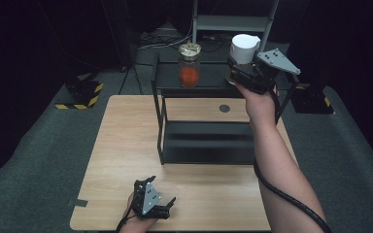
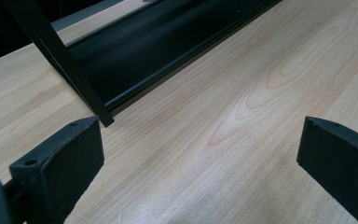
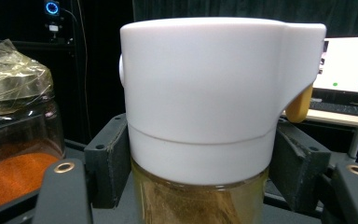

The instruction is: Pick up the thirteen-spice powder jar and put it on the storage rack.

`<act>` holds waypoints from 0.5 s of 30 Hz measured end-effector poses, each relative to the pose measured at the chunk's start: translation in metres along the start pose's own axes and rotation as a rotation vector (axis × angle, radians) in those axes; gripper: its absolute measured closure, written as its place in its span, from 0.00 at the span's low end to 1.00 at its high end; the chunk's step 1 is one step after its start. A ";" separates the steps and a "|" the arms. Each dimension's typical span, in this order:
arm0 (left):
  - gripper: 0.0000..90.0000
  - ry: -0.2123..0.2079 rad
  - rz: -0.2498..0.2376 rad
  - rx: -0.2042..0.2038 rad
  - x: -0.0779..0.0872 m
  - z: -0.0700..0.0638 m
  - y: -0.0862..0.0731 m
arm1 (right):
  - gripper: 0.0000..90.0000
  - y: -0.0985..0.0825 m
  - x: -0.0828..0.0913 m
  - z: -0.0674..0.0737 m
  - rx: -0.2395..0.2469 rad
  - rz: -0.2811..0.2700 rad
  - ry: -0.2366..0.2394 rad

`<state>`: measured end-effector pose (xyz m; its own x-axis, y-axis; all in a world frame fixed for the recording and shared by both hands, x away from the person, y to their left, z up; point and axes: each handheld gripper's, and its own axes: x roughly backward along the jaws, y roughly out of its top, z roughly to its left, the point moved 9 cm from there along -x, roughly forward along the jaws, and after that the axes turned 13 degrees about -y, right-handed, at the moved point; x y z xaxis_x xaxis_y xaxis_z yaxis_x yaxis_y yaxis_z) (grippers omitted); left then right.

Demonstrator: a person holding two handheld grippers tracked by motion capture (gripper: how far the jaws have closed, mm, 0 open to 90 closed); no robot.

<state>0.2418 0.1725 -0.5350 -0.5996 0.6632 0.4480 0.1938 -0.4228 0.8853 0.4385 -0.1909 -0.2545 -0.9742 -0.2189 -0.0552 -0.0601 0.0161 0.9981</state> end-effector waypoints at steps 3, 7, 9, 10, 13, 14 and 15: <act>0.01 0.000 0.000 -0.001 0.000 0.000 0.000 | 0.33 -0.001 -0.001 -0.001 -0.012 0.002 0.000; 0.01 -0.001 0.000 -0.002 0.000 0.000 0.000 | 0.33 -0.002 -0.003 -0.004 -0.024 0.002 0.007; 0.01 -0.002 0.000 -0.003 0.000 0.000 0.000 | 0.33 -0.002 -0.003 -0.004 -0.025 -0.001 0.008; 0.01 -0.004 -0.002 -0.002 0.000 0.000 0.000 | 0.33 -0.002 -0.004 -0.004 -0.024 -0.002 0.007; 0.01 -0.003 -0.003 -0.001 0.000 0.000 0.000 | 0.33 -0.002 -0.004 -0.004 -0.022 -0.001 0.006; 0.01 -0.003 -0.002 -0.002 0.000 0.000 0.000 | 0.33 -0.002 -0.004 -0.004 -0.022 0.000 0.005; 0.01 -0.003 -0.002 -0.003 0.000 0.000 0.000 | 0.33 -0.002 -0.004 -0.003 -0.021 0.000 0.004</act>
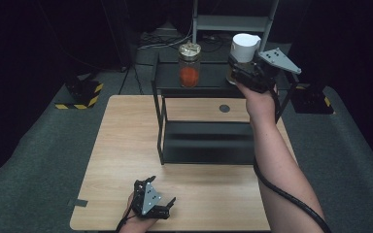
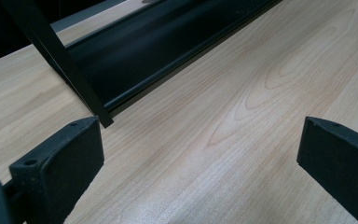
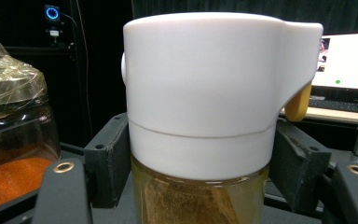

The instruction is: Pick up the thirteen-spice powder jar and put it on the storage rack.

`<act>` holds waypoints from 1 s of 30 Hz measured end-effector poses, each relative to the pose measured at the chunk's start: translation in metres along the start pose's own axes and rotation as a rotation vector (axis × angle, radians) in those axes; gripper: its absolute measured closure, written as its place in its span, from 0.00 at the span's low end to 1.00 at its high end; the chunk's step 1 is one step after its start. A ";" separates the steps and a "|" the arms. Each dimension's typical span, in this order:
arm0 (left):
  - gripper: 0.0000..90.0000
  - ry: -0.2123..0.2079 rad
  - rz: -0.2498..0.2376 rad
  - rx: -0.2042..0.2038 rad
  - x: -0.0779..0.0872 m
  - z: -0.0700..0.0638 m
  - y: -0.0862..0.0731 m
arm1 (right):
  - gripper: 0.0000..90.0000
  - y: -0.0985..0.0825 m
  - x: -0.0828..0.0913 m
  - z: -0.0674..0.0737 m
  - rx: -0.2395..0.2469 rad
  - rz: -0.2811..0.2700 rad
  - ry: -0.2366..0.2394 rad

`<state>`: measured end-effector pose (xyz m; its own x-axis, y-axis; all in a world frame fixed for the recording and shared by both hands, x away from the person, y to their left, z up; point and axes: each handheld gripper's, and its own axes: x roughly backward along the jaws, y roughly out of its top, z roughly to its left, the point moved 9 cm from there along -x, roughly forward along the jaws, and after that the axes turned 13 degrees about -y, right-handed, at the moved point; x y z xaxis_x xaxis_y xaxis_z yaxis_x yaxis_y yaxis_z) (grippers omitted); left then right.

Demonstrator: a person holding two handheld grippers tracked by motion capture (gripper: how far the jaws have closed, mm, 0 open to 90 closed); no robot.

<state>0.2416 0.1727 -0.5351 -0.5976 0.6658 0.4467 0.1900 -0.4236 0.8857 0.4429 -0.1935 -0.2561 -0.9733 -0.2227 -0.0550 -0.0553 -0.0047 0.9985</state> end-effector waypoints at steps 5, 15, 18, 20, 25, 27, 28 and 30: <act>0.01 0.000 0.001 -0.002 0.000 0.000 0.000 | 0.32 0.001 0.001 0.001 -0.002 0.008 -0.006; 0.01 0.000 0.003 -0.006 0.000 -0.001 0.000 | 0.10 0.004 0.004 0.004 -0.012 0.017 -0.008; 0.01 -0.001 0.005 -0.007 0.000 -0.001 0.000 | 0.01 0.004 0.006 0.006 -0.012 0.017 -0.023; 0.01 -0.001 0.006 -0.009 0.000 -0.001 0.000 | 0.00 0.003 0.009 0.005 -0.006 0.017 -0.012; 0.01 -0.002 0.007 -0.010 -0.001 -0.001 0.000 | 0.00 0.003 0.014 0.005 -0.001 0.015 -0.013; 0.01 -0.005 0.007 -0.008 -0.001 -0.001 0.001 | 0.00 0.002 0.019 0.005 0.003 0.009 -0.007; 0.01 -0.005 0.007 -0.008 -0.001 -0.001 0.001 | 0.00 0.002 0.019 0.005 0.003 0.009 -0.007; 0.01 -0.005 0.007 -0.009 -0.001 -0.001 0.001 | 0.00 0.001 0.023 0.005 0.004 0.011 -0.002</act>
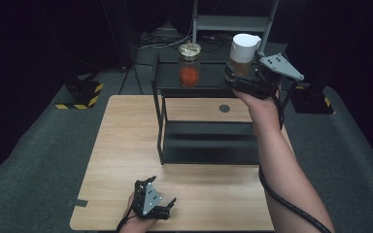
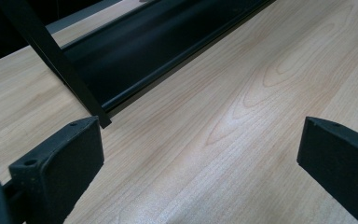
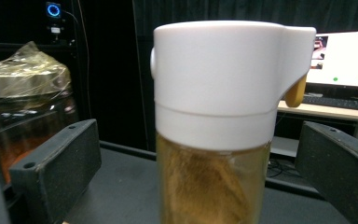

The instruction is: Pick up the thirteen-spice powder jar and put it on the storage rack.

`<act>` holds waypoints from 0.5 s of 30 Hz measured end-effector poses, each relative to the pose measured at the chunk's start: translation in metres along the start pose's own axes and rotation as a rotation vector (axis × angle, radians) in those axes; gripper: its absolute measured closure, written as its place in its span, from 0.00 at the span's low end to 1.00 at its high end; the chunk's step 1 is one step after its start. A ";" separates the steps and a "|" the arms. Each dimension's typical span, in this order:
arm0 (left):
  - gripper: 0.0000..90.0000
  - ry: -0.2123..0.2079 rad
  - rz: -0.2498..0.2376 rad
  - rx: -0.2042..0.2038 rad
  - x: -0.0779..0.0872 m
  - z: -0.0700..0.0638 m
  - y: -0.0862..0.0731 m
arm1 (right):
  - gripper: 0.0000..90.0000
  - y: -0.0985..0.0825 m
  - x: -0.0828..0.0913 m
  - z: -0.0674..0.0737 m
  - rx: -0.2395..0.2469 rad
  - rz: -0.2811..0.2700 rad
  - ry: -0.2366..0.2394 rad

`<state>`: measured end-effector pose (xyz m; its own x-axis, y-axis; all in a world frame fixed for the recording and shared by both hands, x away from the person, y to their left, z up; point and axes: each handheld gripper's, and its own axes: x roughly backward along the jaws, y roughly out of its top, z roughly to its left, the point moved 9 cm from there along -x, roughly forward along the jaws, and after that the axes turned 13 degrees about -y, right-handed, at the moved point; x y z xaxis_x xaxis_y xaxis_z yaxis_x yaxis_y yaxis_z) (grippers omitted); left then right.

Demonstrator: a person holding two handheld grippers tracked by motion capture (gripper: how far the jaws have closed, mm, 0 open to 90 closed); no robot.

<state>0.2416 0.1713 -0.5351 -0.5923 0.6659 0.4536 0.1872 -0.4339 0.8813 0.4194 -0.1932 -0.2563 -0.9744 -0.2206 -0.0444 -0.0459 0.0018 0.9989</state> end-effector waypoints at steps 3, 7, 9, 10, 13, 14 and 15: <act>0.01 0.001 0.003 -0.006 0.000 0.000 0.000 | 0.00 -0.002 0.006 0.001 0.000 -0.002 0.008; 0.01 -0.001 0.005 -0.007 0.000 0.000 0.000 | 0.00 -0.003 0.015 0.004 0.003 -0.008 0.019; 0.01 -0.001 0.005 -0.007 0.000 0.000 0.000 | 0.00 -0.004 0.019 0.005 0.003 -0.009 0.023; 0.01 -0.001 0.005 -0.006 0.000 0.000 0.000 | 0.00 -0.005 0.023 0.005 0.009 -0.011 0.025; 0.01 0.000 0.005 -0.009 0.000 -0.001 0.000 | 0.00 -0.007 0.030 0.006 0.016 -0.019 0.028; 0.01 0.000 0.005 -0.009 0.000 -0.001 0.000 | 0.00 -0.007 0.030 0.006 0.016 -0.019 0.028; 0.01 0.000 0.006 -0.012 0.000 -0.001 0.000 | 0.00 -0.008 0.035 0.007 0.021 -0.023 0.032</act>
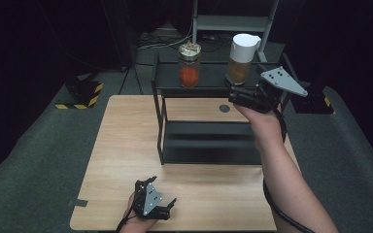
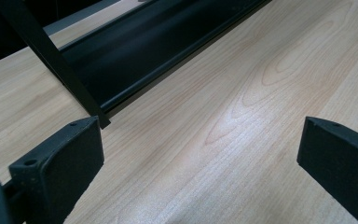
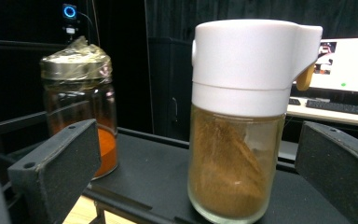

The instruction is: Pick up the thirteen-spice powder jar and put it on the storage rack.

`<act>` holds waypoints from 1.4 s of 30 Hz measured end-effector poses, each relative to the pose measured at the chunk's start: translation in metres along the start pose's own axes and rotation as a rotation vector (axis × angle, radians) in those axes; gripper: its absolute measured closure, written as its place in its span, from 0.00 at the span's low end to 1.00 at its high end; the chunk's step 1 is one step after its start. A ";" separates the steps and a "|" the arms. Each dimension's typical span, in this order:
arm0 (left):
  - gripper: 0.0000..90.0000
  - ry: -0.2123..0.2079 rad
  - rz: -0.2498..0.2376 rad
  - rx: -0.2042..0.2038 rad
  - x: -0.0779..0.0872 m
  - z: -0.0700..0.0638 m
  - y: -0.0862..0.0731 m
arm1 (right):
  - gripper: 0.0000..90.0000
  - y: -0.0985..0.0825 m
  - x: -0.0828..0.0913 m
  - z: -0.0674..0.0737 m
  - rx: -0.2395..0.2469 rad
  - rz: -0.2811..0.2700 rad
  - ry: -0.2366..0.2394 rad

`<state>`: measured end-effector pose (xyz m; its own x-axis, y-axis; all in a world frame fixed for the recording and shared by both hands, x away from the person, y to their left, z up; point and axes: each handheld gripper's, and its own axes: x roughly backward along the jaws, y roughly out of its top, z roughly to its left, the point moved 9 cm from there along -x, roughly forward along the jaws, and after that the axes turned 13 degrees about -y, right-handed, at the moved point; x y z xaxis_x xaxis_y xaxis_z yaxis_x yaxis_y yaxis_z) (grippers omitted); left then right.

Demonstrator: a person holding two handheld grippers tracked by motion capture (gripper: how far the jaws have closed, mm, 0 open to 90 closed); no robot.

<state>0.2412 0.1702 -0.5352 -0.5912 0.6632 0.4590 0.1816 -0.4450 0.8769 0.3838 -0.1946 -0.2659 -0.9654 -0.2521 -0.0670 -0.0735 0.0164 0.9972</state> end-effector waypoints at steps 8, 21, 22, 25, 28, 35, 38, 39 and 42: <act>0.01 0.001 0.000 0.000 0.000 0.000 0.000 | 0.00 -0.006 0.017 0.002 0.012 -0.010 0.017; 0.01 0.000 0.002 -0.004 0.000 -0.001 0.000 | 0.00 -0.021 0.046 -0.001 0.032 -0.022 0.028; 0.01 -0.001 0.002 -0.002 0.000 0.000 0.000 | 0.00 -0.021 0.046 -0.001 0.032 -0.022 0.028; 0.01 0.000 0.004 -0.002 -0.001 0.000 0.000 | 0.00 -0.025 0.050 -0.003 0.035 -0.021 0.031; 0.01 -0.002 0.006 -0.004 -0.001 0.000 0.000 | 0.00 -0.030 0.055 -0.004 0.039 -0.018 0.037; 0.01 -0.002 0.005 0.001 -0.001 0.000 0.000 | 0.00 -0.038 0.062 -0.005 0.052 -0.004 0.035; 0.01 -0.003 0.002 0.006 0.000 0.001 0.000 | 0.00 -0.045 0.067 -0.005 0.078 0.014 0.033; 0.01 -0.003 0.002 0.006 0.000 0.001 0.000 | 0.00 -0.045 0.067 -0.005 0.078 0.014 0.033; 0.01 -0.002 0.004 0.000 0.000 0.000 0.000 | 0.00 -0.055 0.071 -0.006 0.098 0.027 0.037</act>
<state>0.2418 0.1699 -0.5350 -0.5885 0.6628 0.4630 0.1843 -0.4476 0.8750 0.3204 -0.2195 -0.3254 -0.9577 -0.2853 -0.0368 -0.0732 0.1178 0.9903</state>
